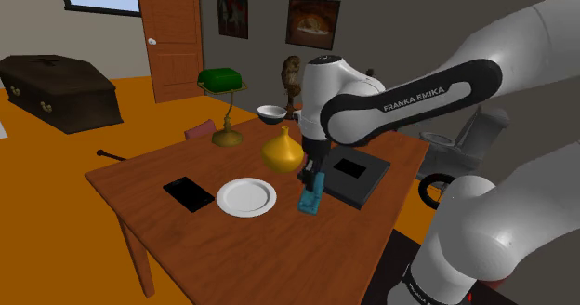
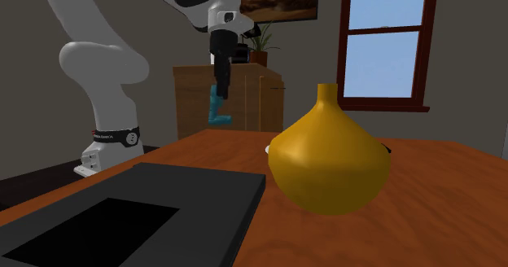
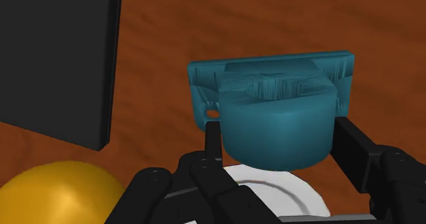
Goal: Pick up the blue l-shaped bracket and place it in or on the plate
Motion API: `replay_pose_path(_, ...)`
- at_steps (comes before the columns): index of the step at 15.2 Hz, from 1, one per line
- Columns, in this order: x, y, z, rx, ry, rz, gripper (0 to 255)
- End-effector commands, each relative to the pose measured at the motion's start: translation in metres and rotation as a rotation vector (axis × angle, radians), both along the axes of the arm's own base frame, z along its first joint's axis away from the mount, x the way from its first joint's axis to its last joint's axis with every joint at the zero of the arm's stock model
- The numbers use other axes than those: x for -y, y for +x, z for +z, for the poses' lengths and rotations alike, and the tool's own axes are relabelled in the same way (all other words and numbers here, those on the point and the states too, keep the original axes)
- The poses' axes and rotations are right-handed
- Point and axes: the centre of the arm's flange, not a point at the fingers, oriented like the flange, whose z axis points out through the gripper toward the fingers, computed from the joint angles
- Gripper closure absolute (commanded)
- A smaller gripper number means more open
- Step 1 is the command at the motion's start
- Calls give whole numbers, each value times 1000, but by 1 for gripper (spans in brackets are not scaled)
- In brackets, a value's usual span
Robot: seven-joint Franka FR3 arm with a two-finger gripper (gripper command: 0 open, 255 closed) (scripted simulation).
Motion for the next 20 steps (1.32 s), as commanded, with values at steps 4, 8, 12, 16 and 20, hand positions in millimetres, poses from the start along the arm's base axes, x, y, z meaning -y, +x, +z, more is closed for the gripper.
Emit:
replay_pose_path(4,-22,65,5,0,1,0,255)
replay_pose_path(8,-40,114,10,0,1,0,255)
replay_pose_path(12,-58,163,15,0,1,0,255)
replay_pose_path(16,-74,206,13,0,1,0,255)
replay_pose_path(20,-74,206,-8,0,1,0,255)
